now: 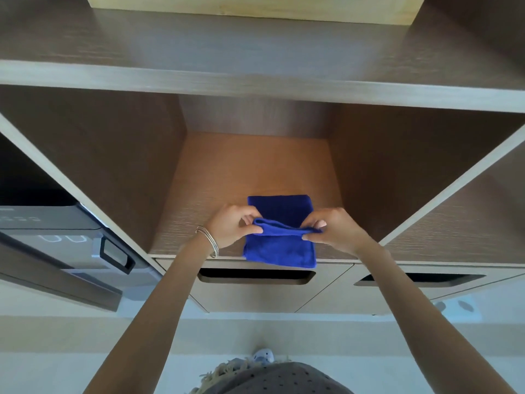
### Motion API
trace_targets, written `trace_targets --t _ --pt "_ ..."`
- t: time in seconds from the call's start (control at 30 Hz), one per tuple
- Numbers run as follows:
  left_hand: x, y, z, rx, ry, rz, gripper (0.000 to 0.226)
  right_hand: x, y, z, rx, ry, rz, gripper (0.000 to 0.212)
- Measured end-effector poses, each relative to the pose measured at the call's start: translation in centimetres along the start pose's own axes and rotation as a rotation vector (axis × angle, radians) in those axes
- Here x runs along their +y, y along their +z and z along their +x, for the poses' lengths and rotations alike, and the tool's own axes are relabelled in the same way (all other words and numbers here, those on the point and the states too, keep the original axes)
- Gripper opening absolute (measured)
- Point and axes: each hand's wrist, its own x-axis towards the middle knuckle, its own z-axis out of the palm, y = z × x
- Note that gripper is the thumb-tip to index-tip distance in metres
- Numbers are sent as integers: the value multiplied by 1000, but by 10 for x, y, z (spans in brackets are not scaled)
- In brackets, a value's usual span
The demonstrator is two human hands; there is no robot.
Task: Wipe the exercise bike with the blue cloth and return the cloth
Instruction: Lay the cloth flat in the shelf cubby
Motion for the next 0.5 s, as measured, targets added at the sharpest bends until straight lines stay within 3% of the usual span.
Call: trace_targets --t 0.07,0.17,0.23,0.33,0.4,0.47,0.5 --pt "-5 -2 3 -69 -13 74 13 -6 -10 4 -140 -31 64 18" --pt "-8 -9 16 -73 -48 136 16 -10 -19 19 -182 -6 -4 18" --pt "-1 -18 33 6 -72 159 19 -16 -27 35 -44 12 -45 18" --pt "19 -39 63 246 -45 226 20 -31 -44 54 380 38 -72 23" --pt "33 -57 72 439 35 292 19 -41 -50 56 578 -47 -59 22" --pt "37 -65 67 527 144 300 17 -42 -47 50 604 -122 -70 21" --pt "34 -63 61 486 166 319 16 -39 -40 44 560 -123 -88 21"
